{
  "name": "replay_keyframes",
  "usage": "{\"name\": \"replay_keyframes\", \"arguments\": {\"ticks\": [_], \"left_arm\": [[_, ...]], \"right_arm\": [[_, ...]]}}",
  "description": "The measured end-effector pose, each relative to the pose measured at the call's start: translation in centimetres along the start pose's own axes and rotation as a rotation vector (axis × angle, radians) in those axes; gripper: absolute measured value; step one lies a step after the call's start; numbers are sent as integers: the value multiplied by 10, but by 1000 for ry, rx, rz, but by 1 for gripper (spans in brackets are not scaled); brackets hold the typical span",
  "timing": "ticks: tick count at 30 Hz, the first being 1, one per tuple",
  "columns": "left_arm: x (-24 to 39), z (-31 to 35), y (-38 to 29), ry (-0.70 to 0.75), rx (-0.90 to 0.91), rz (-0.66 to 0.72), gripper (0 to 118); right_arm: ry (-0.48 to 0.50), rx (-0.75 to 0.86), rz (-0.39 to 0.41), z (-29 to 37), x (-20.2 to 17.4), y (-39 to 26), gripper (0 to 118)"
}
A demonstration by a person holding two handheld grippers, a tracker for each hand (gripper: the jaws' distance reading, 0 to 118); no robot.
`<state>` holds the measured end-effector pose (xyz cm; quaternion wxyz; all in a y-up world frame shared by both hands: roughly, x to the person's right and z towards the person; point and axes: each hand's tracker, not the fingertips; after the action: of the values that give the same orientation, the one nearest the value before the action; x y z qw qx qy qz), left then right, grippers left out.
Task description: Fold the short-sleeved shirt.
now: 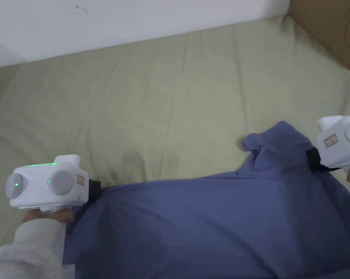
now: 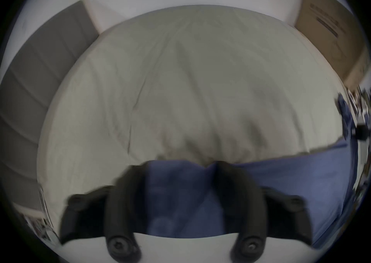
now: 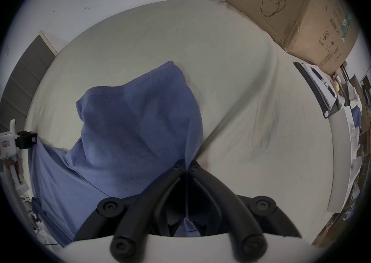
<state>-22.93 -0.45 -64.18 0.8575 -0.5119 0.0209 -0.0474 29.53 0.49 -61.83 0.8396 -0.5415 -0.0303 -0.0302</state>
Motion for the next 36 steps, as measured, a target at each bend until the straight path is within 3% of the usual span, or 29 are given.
{"name": "replay_keyframes", "arguments": {"ticks": [1,6,11,15,20,25,32,33,36], "left_arm": [[2,6,-1,12,10,12,1],[-15,7,5,-35,-18,76,1],[-33,70,3,-98,67,82,1],[-45,127,-16,-115,142,54,1],[-54,183,-68,-137,182,29,1],[-55,203,-149,-126,149,8,1],[-58,169,-240,-160,19,78,3],[-59,165,-247,-171,22,83,6],[-64,164,-263,-131,62,113,74]], "right_arm": [[-5,-2,9,2,-2,1,0],[27,42,19,35,5,2,0],[79,123,22,92,17,0,0],[64,173,108,141,21,-20,0],[77,184,151,189,24,-77,0],[99,106,168,186,27,-158,0],[123,-6,125,152,30,-253,0],[123,-6,117,147,31,-260,2],[105,63,99,149,27,-272,49]]}}
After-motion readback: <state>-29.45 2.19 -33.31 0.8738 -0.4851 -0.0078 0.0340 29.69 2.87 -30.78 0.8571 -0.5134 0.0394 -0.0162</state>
